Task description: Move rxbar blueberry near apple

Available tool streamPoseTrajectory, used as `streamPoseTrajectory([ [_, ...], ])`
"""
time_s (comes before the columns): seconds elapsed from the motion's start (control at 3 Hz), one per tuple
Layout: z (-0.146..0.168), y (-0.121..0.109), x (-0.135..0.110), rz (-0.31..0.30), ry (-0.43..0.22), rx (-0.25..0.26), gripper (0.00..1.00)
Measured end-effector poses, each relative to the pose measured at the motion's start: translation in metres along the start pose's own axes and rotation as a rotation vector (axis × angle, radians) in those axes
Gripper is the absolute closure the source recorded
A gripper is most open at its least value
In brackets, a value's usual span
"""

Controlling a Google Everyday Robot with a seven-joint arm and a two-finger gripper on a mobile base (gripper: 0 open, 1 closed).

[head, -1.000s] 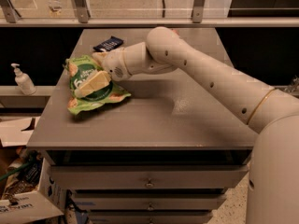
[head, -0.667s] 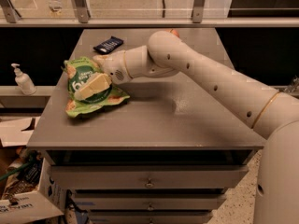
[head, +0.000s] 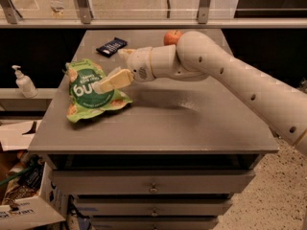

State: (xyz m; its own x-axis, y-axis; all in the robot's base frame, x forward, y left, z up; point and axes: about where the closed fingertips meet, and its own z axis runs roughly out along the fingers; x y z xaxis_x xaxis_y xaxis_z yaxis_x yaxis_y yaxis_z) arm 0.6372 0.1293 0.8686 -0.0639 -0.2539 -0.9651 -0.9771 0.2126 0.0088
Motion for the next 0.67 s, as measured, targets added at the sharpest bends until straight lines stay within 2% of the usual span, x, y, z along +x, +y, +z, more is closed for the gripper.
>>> streamPoseTrajectory([
  [0.67, -0.056, -0.039, 0.011, 0.008, -0.01, 0.173, 0.0],
])
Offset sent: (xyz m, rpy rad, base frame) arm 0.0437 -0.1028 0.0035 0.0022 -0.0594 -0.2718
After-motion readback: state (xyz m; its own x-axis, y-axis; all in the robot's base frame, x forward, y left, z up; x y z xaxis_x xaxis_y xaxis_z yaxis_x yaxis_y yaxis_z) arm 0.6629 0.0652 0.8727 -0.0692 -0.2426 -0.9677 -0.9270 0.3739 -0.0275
